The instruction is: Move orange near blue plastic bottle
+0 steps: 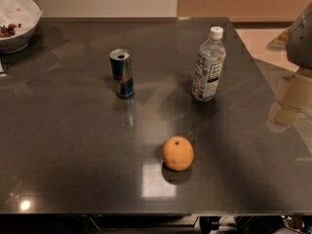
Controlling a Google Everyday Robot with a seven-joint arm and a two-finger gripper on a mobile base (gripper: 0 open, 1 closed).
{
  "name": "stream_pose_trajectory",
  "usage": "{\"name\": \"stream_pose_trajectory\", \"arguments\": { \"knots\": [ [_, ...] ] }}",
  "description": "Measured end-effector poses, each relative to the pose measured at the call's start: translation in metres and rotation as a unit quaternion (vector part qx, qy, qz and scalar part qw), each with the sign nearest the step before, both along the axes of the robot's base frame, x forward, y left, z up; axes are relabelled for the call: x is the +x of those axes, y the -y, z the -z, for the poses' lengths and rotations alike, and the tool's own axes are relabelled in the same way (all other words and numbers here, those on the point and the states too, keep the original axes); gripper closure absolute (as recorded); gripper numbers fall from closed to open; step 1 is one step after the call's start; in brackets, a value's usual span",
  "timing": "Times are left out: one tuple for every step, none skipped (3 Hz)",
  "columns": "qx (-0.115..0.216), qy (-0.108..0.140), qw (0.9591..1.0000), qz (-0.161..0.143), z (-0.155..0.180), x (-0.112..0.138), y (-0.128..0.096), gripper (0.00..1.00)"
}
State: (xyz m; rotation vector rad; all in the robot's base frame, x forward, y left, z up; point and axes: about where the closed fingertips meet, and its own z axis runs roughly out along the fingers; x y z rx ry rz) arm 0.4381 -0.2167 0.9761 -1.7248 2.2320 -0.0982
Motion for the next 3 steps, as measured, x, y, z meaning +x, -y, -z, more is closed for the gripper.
{"name": "stream_pose_trajectory", "arguments": {
  "knots": [
    [0.000,0.000,1.0000,0.000,0.000,0.000,0.000,0.00],
    [0.024,-0.018,0.9994,-0.017,0.010,-0.009,-0.011,0.00],
    [0.073,-0.036,0.9959,-0.037,0.024,-0.022,-0.030,0.00]
  ]
}}
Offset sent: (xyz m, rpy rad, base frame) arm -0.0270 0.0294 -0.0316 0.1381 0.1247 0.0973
